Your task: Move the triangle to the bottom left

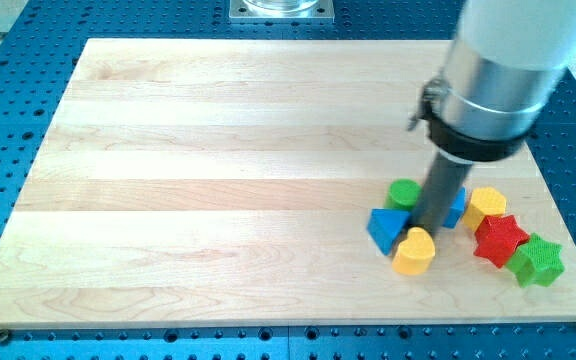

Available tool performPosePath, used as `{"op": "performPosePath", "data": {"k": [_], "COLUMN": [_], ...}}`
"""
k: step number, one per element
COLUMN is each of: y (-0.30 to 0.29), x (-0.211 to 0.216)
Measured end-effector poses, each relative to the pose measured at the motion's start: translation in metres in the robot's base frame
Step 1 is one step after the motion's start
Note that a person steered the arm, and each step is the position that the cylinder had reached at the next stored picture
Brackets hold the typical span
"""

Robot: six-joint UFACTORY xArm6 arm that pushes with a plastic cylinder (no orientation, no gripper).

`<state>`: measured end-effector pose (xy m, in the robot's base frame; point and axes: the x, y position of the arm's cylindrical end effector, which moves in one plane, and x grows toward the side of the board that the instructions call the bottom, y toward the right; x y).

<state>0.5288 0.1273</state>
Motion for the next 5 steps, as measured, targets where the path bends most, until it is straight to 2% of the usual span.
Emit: {"op": "performPosePath", "data": {"k": [1,2,4,5], "y": [0.008,-0.015,-0.131,-0.137], "x": [0.000,0.002,0.005,0.031]}}
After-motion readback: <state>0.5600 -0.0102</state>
